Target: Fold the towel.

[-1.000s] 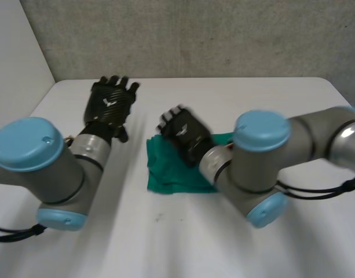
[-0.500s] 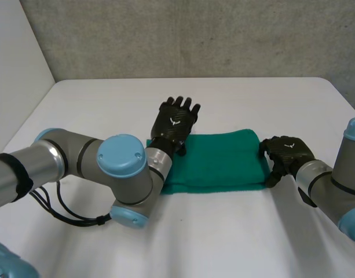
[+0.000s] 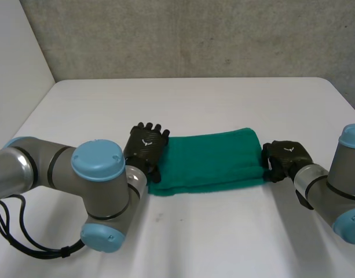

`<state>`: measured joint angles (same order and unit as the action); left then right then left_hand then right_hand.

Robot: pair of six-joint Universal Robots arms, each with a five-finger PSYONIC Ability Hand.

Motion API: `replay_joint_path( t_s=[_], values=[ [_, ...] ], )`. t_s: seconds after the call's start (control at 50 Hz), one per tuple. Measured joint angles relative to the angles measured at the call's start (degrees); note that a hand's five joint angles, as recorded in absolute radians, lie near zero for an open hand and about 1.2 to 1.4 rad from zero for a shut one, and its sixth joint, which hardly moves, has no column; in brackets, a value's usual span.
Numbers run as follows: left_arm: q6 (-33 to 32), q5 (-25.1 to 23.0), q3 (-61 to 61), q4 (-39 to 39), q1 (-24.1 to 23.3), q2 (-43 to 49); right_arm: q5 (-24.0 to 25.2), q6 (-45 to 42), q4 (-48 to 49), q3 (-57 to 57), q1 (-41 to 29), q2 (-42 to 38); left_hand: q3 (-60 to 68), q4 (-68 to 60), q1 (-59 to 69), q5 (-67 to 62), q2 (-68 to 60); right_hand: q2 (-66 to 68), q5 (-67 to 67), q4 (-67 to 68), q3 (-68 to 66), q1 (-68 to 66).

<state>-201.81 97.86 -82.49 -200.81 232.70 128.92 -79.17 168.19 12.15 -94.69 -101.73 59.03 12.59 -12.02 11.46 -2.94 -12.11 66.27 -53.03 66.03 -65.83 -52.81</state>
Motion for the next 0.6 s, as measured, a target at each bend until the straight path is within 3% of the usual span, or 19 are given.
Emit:
replay_joint_path(
  t_s=[0.16, 0.24, 0.28, 0.3, 0.44, 0.58, 0.6],
  values=[
    [0.2, 0.3, -3.7, 0.6, 0.1, -4.1, -3.5, -0.1, 0.0, 5.6, -1.8, 0.3, 0.0, 0.0, 0.0, 0.2, 0.0, 1.4, -0.9, 2.1, -1.9, -2.9],
    [0.6, 0.4, -6.7, 0.8, 0.8, -9.6, -4.5, -0.6, -2.3, 13.5, -8.6, 0.2, -0.1, 0.1, -0.1, 0.2, 0.1, 1.4, -2.5, 2.1, -1.9, -2.9],
    [0.6, 0.4, -6.7, 0.8, 0.8, -9.6, -4.5, -0.6, -2.3, 13.5, -8.6, 0.2, -0.1, 0.1, -0.1, 0.2, 0.1, 1.4, -2.5, 2.1, -1.9, -2.9],
    [0.7, 0.6, -8.3, 0.7, 1.6, -12.8, -4.1, -1.3, -4.7, 18.8, -15.1, -1.4, -0.1, 0.1, -0.1, 0.2, 0.1, 1.4, -2.9, 2.1, -1.9, -2.9],
    [1.2, 2.4, -10.1, 0.6, 4.2, -17.3, -0.1, -5.0, -7.8, 25.4, -27.7, -7.9, -0.1, 0.1, -0.2, 0.2, 0.1, 1.4, -3.6, 2.1, -1.9, -4.0],
    [1.8, 3.9, -9.6, 0.5, 5.6, -17.8, 3.8, -6.9, -8.0, 27.0, -32.5, -12.0, -0.1, 0.1, -0.2, 0.2, 0.1, -1.6, -1.5, -1.1, 1.1, -2.1],
    [1.9, 3.9, -9.5, 0.5, 5.6, -17.8, 3.7, -6.8, -8.0, 27.1, -32.5, -12.1, -0.1, 0.1, -0.2, 0.2, 0.1, -12.1, 7.2, -11.0, 11.6, 6.2]
  ],
)
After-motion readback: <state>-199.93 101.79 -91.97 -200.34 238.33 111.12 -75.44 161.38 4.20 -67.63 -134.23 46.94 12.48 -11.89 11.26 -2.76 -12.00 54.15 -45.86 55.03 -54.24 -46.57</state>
